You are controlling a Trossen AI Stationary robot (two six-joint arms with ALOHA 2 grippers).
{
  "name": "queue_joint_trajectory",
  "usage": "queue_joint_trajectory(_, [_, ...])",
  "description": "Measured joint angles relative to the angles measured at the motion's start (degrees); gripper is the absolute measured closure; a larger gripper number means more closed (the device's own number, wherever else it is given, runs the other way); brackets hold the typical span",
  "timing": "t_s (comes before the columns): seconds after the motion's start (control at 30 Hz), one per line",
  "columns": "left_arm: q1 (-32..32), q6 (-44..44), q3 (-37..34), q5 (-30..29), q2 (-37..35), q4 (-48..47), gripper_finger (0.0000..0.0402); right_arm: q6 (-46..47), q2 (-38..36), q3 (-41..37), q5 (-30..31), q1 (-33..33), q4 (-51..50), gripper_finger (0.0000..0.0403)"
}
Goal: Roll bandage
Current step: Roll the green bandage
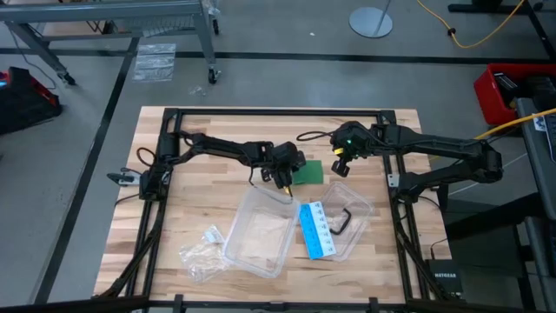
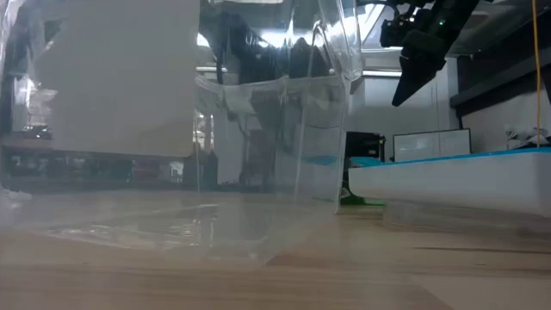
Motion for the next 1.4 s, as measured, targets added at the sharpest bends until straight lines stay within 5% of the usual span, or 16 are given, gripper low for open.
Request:
queue_joint_trajectory(0.27, [-0.43,-0.04,-0.17,-1.8,1.97,12.06,0.0221,-0.02,0.0,0.0,-0.02,0.0,0.01,0.0395])
queue_joint_trajectory(0.53, [-0.42,0.33,-0.09,-0.49,2.45,9.16,0.0227,-0.04,0.0,0.0,-0.02,0.0,-0.01,0.0395])
queue_joint_trajectory(0.8, [-1.12,-2.42,-0.11,-16.53,1.67,8.13,0.0294,-0.38,0.0,0.0,-0.02,0.01,-0.25,0.0395])
queue_joint_trajectory(1.13, [-2.22,-9.28,-0.04,-19.34,-2.04,-9.39,0.0311,-0.51,0.28,-2.12,-1.14,0.02,3.69,0.0395])
queue_joint_trajectory(1.4, [-3.12,-22.05,-0.15,-13.12,-6.79,-21.1,0.0316,-2.14,0.28,-7.17,-2.4,0.02,11.2,0.0395])
